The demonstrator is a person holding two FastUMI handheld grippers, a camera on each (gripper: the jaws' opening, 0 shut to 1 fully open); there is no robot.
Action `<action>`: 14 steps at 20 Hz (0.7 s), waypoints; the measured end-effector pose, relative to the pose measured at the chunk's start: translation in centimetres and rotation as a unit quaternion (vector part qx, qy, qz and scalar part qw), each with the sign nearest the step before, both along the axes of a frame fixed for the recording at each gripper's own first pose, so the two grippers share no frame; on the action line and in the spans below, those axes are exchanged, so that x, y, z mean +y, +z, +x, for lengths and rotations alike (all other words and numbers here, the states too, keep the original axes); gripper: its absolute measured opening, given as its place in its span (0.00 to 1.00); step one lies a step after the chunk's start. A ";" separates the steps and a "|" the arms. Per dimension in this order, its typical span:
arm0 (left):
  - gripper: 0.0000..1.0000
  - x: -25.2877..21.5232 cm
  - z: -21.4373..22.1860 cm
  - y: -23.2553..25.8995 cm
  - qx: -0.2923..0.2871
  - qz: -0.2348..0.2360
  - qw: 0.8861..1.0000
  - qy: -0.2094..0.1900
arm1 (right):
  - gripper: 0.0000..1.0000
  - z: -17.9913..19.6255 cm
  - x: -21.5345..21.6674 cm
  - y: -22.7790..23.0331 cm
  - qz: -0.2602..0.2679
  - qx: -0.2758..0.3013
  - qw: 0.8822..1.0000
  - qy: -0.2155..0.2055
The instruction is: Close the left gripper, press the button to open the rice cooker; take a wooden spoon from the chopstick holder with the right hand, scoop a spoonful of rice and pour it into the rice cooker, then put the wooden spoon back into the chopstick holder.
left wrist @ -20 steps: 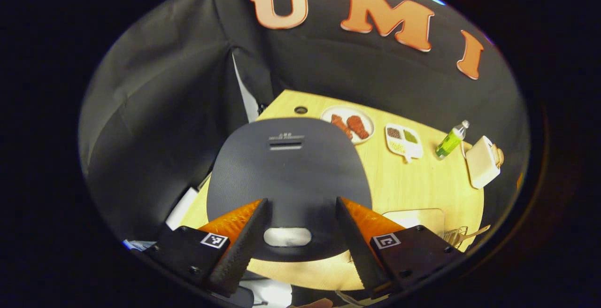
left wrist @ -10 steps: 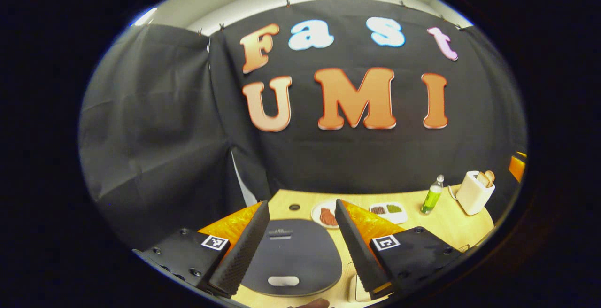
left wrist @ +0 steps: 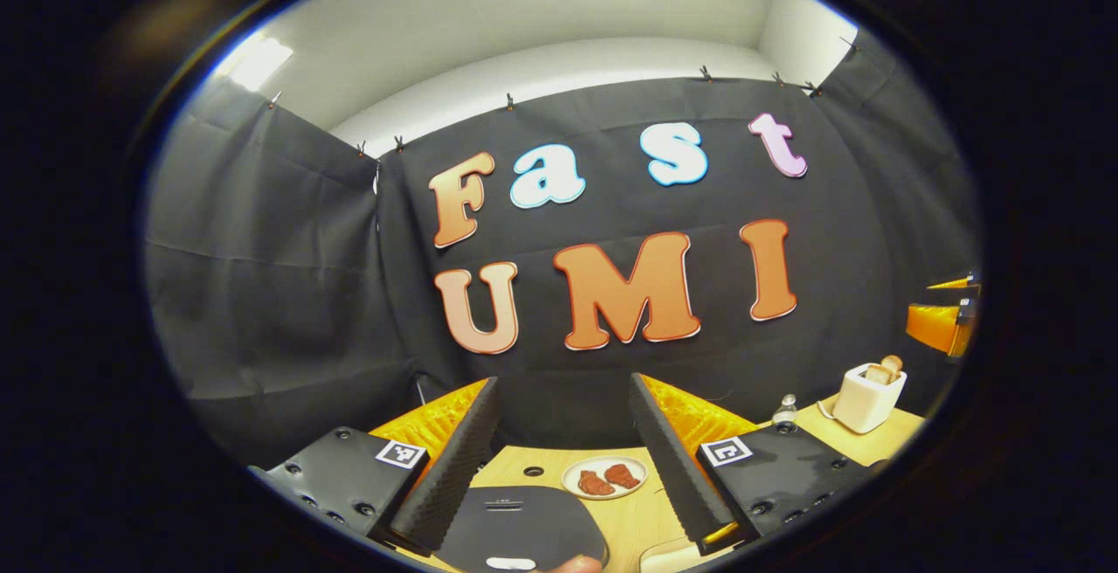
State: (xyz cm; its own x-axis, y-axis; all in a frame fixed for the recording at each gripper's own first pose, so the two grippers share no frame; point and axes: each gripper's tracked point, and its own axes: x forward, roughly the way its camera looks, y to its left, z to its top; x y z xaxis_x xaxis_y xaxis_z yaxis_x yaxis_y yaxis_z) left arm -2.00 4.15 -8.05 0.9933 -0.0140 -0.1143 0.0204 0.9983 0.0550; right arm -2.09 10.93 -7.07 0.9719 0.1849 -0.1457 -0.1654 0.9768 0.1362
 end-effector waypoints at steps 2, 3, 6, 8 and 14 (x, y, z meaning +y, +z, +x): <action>0.96 -1.1 -0.5 0.1 -0.002 -0.010 1.000 -0.014 | 0.78 -0.3 0.0 0.4 0.003 -0.001 1.000 0.000; 0.96 -1.7 -0.8 0.1 -0.002 -0.012 1.000 -0.021 | 0.75 -0.3 -0.1 0.3 0.001 -0.001 1.000 -0.001; 0.96 -3.2 -0.7 0.2 -0.001 -0.012 0.999 -0.039 | 0.75 -0.5 -0.3 0.2 -0.005 -0.001 1.000 -0.002; 0.96 -3.6 -0.9 0.1 0.005 -0.016 0.999 -0.047 | 0.81 -0.5 -0.4 0.1 -0.008 0.002 1.000 -0.002; 0.96 -2.9 -0.7 0.6 0.002 -0.004 0.999 -0.040 | 0.80 -0.2 -0.4 0.1 -0.006 0.000 1.000 -0.004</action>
State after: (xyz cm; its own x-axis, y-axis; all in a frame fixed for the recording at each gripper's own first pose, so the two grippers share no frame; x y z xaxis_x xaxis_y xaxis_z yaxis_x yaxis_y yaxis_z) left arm -2.74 1.24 -7.45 0.9885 -0.0948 -0.1179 0.1010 0.9937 0.0477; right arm -2.31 10.52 -6.96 0.9731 0.1763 -0.1482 -0.1585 0.9795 0.1245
